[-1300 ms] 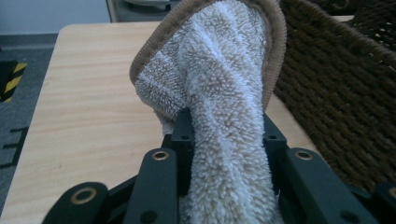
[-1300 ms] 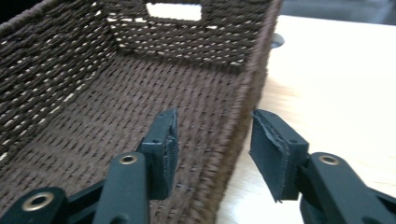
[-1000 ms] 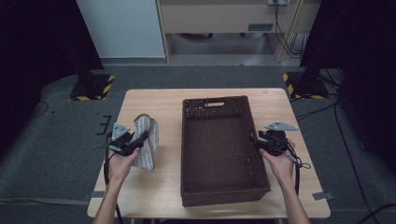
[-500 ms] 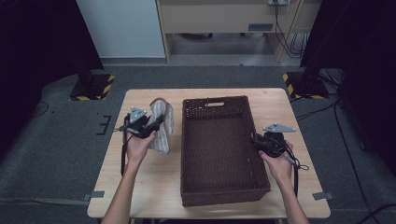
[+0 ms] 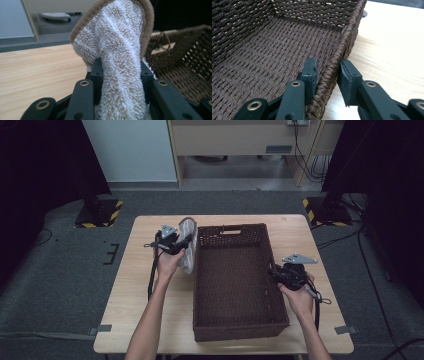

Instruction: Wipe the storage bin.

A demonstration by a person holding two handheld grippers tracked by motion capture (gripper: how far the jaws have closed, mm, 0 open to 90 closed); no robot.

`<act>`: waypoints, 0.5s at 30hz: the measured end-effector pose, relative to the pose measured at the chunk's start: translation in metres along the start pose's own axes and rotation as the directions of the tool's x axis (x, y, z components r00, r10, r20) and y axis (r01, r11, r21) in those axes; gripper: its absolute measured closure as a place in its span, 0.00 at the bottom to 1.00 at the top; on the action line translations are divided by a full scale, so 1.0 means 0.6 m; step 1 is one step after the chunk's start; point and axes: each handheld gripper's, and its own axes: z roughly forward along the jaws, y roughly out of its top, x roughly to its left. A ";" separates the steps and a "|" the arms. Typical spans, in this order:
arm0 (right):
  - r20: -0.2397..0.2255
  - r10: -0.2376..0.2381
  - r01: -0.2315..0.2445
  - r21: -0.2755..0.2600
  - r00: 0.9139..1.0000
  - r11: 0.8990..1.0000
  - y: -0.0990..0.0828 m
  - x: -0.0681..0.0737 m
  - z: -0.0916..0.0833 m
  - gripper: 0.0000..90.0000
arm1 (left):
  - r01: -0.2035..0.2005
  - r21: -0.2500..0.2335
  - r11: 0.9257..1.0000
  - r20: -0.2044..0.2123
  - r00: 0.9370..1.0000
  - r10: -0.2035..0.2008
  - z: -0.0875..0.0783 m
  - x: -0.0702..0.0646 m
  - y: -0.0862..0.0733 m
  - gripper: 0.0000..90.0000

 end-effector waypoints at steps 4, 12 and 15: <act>-0.001 0.001 -0.001 -0.003 1.000 1.000 0.000 0.000 0.000 0.76 | 0.026 0.062 0.998 -0.006 1.000 -0.025 0.026 0.008 -0.018 0.73; -0.009 0.006 -0.006 -0.003 1.000 1.000 -0.001 0.000 0.000 0.75 | 0.023 0.185 0.983 0.014 1.000 -0.026 0.073 0.009 -0.096 0.74; -0.009 0.006 -0.006 -0.004 1.000 1.000 -0.001 0.000 0.000 0.75 | 0.067 0.182 0.981 0.025 0.997 -0.073 0.066 0.018 -0.098 0.74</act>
